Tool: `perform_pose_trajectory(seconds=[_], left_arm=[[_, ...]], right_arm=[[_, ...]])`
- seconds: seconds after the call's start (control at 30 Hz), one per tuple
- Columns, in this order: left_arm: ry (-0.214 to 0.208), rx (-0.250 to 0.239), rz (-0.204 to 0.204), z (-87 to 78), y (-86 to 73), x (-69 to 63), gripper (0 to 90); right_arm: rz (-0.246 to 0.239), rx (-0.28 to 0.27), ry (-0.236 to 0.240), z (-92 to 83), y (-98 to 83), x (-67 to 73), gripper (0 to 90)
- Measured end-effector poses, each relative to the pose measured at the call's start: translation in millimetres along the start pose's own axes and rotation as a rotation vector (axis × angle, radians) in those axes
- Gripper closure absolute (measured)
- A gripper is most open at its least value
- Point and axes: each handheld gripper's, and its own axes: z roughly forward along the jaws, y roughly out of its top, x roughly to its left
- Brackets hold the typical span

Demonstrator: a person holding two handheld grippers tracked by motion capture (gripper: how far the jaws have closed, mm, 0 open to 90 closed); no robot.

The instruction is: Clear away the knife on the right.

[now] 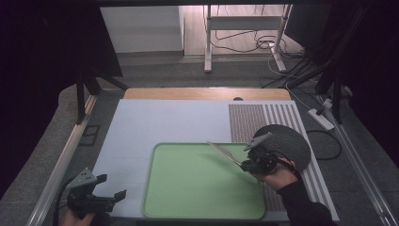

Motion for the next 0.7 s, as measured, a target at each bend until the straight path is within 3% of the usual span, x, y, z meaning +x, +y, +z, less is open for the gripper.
perform_pose_trajectory(seconds=[0.2,0.7], left_arm=[[-0.001,-0.001,0.001,-0.1,0.0,0.1,1.2],[-0.003,-0.003,0.007,0.2,0.1,-0.3,1.2]], right_arm=[[-0.016,0.013,0.032,6.2,-5.5,29.1,79.8],[-0.041,0.076,0.036,20.0,-22.0,63.6,79.7]])
